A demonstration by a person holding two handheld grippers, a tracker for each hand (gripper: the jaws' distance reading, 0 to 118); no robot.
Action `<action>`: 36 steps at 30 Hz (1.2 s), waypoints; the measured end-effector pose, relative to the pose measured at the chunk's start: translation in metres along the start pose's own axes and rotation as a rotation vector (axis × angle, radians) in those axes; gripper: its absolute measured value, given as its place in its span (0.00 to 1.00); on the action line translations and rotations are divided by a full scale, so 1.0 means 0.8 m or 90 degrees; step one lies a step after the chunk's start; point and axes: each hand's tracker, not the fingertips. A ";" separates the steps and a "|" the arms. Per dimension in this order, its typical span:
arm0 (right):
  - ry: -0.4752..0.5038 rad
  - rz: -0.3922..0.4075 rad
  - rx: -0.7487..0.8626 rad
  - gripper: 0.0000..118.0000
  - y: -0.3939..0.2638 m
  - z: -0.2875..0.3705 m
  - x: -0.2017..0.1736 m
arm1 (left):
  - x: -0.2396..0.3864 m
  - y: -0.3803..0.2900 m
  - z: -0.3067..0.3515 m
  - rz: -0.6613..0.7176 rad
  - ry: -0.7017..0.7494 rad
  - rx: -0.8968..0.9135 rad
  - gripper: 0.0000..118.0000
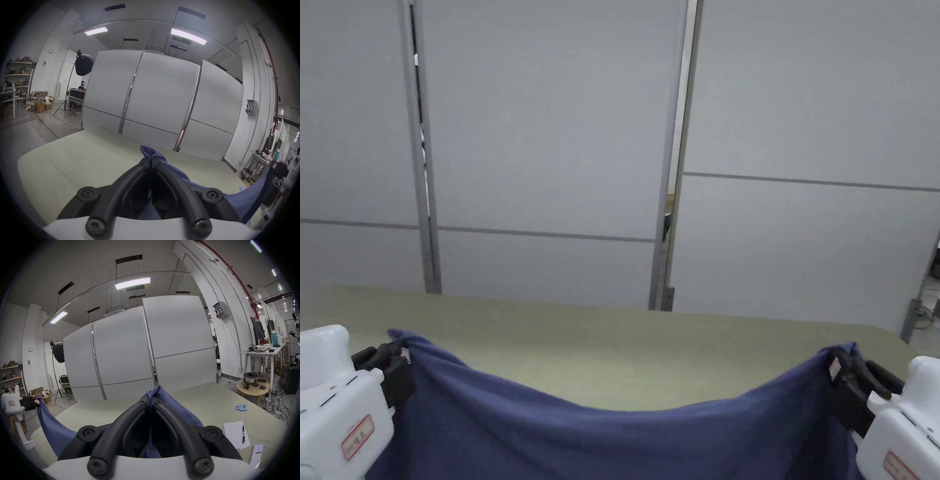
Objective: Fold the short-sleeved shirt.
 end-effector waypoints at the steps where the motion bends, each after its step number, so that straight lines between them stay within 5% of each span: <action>1: 0.001 -0.001 -0.003 0.02 0.010 -0.029 0.002 | 0.005 0.013 -0.026 0.002 0.002 -0.003 0.01; 8: 0.009 -0.027 0.006 0.02 0.078 -0.208 0.008 | 0.034 0.098 -0.198 0.011 -0.018 -0.002 0.01; 19: 0.009 0.056 0.139 0.02 0.191 -0.385 -0.008 | 0.085 0.207 -0.333 0.039 -0.037 0.127 0.01; 29: 0.036 0.062 0.183 0.02 0.172 -0.306 -0.003 | 0.081 0.163 -0.265 0.035 -0.051 0.166 0.01; 36: 0.020 0.072 0.018 0.02 0.032 -0.190 0.020 | 0.049 0.030 -0.175 0.023 -0.047 0.018 0.01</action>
